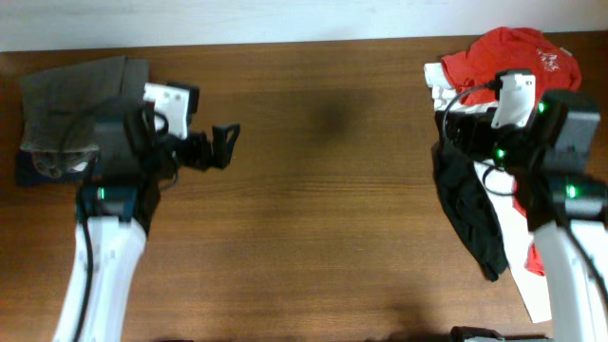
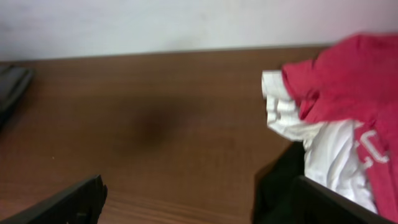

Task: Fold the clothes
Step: 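Lower the right gripper onto the orange-red t-shirt and grasp it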

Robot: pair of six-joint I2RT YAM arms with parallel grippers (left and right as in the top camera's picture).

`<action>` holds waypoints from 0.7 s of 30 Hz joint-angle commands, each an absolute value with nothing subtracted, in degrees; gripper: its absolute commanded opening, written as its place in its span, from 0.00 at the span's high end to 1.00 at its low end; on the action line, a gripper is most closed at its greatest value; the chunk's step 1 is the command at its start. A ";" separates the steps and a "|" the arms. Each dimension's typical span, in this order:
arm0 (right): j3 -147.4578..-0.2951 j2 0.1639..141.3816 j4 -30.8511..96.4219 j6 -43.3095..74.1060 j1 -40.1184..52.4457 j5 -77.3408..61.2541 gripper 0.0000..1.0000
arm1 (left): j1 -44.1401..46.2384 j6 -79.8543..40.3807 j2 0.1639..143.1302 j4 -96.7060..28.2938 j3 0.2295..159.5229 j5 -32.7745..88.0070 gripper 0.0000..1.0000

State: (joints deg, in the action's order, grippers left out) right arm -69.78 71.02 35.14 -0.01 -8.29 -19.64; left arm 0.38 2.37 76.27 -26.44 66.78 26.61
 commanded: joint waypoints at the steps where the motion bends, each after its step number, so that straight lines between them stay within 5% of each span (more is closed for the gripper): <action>1: -71.75 75.59 35.33 0.27 -9.08 -22.15 0.01 | 2.79 9.23 84.01 -32.51 77.23 28.91 0.01; 11: -71.75 88.12 24.64 9.13 -12.32 0.45 0.00 | 9.96 11.66 93.32 -37.67 83.61 28.73 0.01; 21: -71.75 101.82 14.66 10.79 -25.19 0.23 0.03 | 13.41 11.66 94.54 -38.06 83.61 28.73 0.01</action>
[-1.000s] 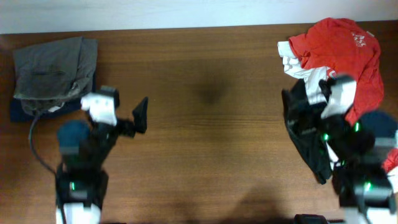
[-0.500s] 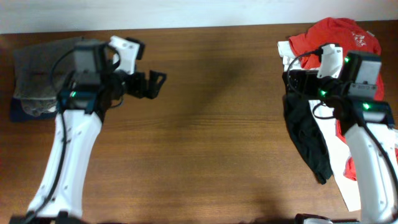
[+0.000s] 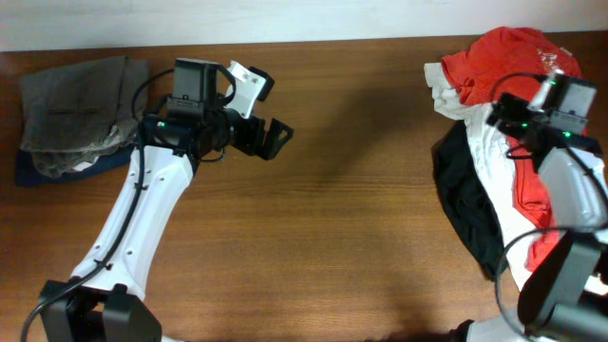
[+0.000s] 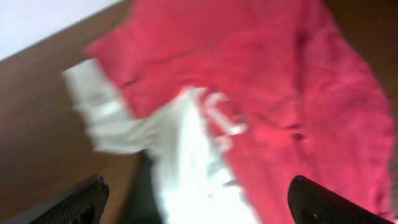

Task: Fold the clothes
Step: 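Lower the right gripper onto the orange-red t-shirt and grasp it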

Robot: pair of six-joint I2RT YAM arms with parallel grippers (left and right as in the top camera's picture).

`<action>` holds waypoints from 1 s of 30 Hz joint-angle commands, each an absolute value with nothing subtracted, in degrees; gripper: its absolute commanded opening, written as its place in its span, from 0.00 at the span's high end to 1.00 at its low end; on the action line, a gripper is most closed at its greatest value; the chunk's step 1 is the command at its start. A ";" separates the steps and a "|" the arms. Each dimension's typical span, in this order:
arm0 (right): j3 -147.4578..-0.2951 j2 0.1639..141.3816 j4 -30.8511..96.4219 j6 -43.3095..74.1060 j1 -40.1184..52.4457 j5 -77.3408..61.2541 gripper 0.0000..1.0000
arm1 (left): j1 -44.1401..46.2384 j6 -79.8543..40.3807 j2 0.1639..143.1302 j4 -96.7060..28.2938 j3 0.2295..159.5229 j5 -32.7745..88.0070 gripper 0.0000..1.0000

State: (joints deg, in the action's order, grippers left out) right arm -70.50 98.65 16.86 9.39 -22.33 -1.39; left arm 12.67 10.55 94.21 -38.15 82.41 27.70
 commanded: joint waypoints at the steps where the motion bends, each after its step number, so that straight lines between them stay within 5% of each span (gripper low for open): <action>1: -71.75 102.89 13.96 10.26 -25.87 0.23 0.03 | 13.47 11.66 94.54 -38.09 83.61 28.73 0.00; 15: -71.75 112.29 5.21 6.42 -30.50 0.32 0.09 | 13.47 11.66 94.54 -38.26 83.61 28.73 0.01; 30: -71.75 115.87 0.40 6.44 -31.18 0.71 0.51 | 13.52 11.66 94.56 -38.22 83.61 28.71 0.01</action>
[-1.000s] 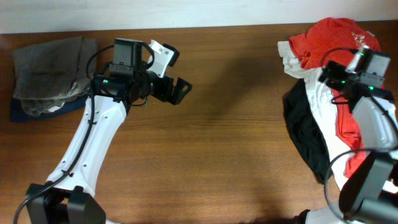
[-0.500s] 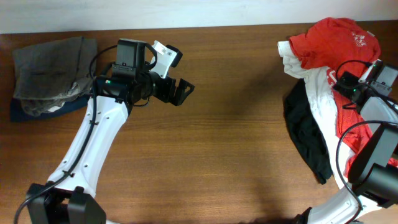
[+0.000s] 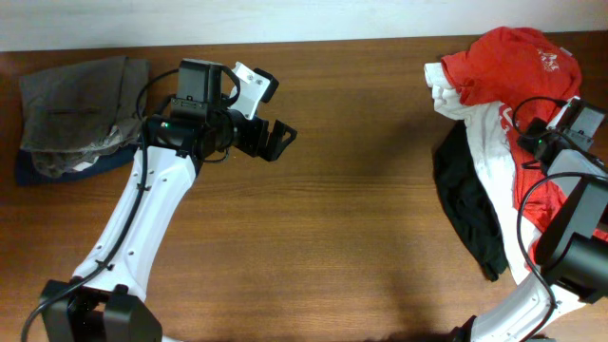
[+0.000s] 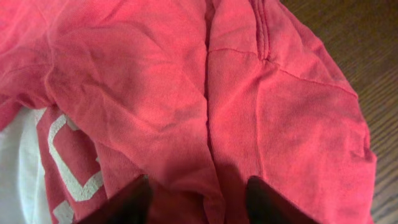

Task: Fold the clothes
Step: 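Lower the right gripper onto the orange-red t-shirt and grasp it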

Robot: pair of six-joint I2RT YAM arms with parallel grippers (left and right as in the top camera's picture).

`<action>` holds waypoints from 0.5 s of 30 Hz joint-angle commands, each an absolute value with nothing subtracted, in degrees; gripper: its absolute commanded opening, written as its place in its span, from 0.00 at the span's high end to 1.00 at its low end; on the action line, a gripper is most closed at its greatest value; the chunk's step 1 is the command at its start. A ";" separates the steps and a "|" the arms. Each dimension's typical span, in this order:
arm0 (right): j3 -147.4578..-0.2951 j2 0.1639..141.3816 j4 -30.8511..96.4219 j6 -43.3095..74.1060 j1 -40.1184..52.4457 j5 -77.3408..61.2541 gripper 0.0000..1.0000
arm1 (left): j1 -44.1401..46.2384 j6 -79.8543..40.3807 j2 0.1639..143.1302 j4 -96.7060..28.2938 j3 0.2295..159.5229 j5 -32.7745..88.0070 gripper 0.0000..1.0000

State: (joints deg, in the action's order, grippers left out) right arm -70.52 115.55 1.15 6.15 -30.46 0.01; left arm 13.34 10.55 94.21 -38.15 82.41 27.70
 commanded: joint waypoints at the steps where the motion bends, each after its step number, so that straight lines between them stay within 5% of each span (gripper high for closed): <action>1: -71.75 115.87 0.21 6.44 -31.31 0.71 0.51 | 13.52 11.66 94.56 -38.22 83.61 28.71 0.01; 8: -71.75 116.99 -1.28 6.46 -31.62 0.25 0.69 | 13.52 11.66 94.72 -38.22 83.61 28.71 0.01; 14: -71.75 120.40 -2.13 6.44 -31.62 -1.54 0.73 | 13.52 11.66 94.72 -38.22 83.61 28.71 0.01; 15: -71.75 120.70 -2.46 6.44 -31.62 -1.80 0.80 | 13.52 11.66 94.74 -38.22 83.61 28.71 0.01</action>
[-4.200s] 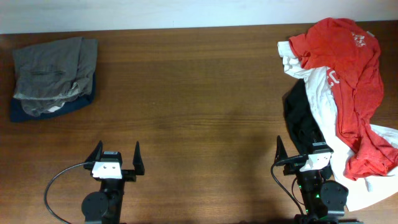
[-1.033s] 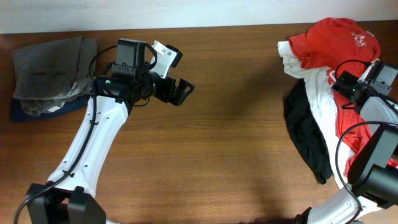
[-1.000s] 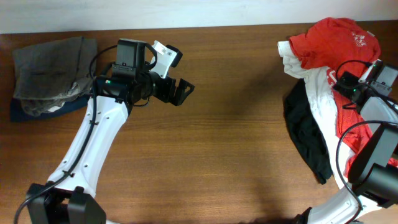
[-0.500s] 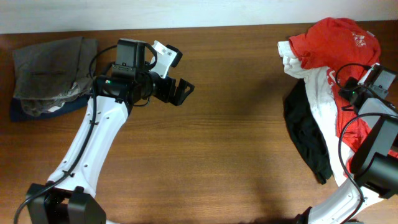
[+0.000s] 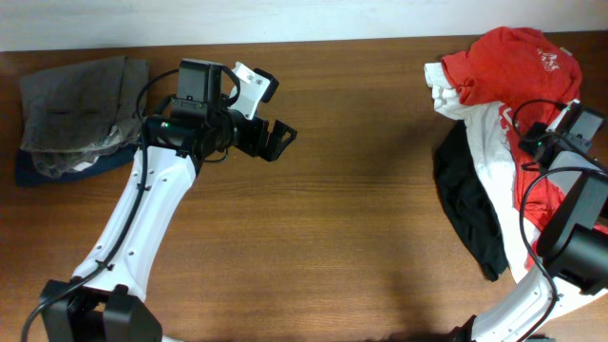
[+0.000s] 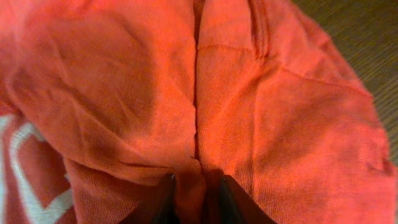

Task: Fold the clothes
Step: 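Lower the right gripper onto the orange-red t-shirt and grasp it, then lift the orange-red t-shirt and drop it at table center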

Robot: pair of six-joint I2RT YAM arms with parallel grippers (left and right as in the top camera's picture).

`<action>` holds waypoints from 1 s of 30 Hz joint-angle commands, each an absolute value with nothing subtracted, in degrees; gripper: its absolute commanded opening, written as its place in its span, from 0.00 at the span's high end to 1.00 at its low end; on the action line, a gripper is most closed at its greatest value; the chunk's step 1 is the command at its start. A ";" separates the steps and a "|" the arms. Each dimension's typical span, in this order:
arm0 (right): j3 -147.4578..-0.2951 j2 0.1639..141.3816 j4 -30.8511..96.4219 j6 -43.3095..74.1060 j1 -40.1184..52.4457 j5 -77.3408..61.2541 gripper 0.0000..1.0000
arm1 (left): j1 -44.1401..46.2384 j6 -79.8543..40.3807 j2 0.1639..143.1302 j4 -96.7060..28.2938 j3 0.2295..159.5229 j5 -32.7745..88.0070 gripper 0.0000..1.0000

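A heap of clothes lies at the table's right end: a red shirt [image 5: 513, 57] with white print on top, a white garment [image 5: 489, 133] under it and a black one [image 5: 465, 204] at the left. My right gripper [image 5: 543, 128] is down on the red shirt [image 6: 124, 81]; in the right wrist view its fingertips [image 6: 166, 186] are pinched close together on a fold of the red cloth. My left gripper [image 5: 280, 141] hangs open over bare wood left of centre, holding nothing.
A folded grey garment [image 5: 76, 100] rests on a dark blue one [image 5: 47, 169] at the far left. The wooden table [image 5: 351, 218] stretches between the two arms. The right arm's base stands at the lower right corner.
The right gripper's fingers stood wide apart over the red shirt; now they are closed on a fold of it. The left arm has not moved.
At first both grippers were low near their own sides, the left beside the folded pile, the right by the heap's left edge. Then the left reached out over the table and the right moved over the red shirt. It came down open onto it and has now shut.
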State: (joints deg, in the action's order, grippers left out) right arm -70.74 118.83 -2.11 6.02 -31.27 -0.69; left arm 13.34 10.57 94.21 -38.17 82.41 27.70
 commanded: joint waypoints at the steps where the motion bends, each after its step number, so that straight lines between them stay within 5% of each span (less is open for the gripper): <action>1: -71.75 120.70 -2.79 6.44 -31.62 -2.11 0.84 | 13.52 11.66 94.74 -38.20 83.61 28.71 0.01; 5: -73.30 120.11 -2.81 6.44 -31.64 -3.25 0.95 | 13.50 11.66 94.74 -38.20 83.61 28.71 0.01; 18: -105.62 110.48 31.90 4.43 -28.86 -23.00 0.96 | 12.95 11.66 94.45 -34.02 83.68 28.71 0.01; 30: -137.97 110.02 60.40 -2.83 -5.54 -26.55 0.96 | 1.80 11.66 87.70 -33.06 89.01 28.71 0.01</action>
